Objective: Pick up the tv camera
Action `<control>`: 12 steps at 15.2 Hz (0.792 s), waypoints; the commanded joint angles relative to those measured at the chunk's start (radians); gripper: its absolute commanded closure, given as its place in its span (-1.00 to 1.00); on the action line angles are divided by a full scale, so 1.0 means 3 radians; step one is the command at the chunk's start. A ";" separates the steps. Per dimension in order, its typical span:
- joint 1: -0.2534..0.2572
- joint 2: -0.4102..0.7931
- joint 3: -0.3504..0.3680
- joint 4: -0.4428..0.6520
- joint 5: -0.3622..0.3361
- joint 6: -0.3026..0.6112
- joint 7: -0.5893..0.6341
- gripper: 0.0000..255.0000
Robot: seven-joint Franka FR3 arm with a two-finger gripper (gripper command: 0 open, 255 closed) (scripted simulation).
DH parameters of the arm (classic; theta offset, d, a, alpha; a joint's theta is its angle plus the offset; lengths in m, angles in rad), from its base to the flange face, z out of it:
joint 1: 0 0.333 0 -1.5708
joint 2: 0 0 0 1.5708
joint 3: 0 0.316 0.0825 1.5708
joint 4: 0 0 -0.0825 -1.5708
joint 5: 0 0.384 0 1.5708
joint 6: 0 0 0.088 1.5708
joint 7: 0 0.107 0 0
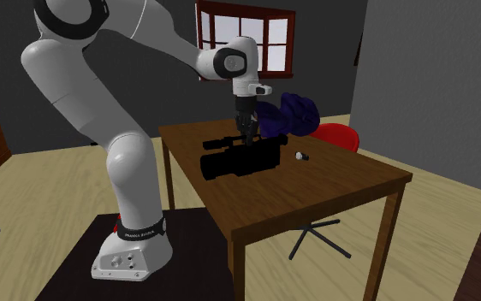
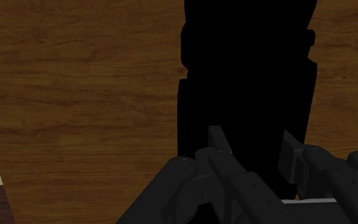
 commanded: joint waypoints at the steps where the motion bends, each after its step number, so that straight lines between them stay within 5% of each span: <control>1: 0.0000 0.0001 0.0001 -0.0003 0.0000 0.0000 0.0000 1.00; 12: -0.0007 -0.0072 -0.0039 0.0261 -0.0017 -0.0337 -0.0009 1.00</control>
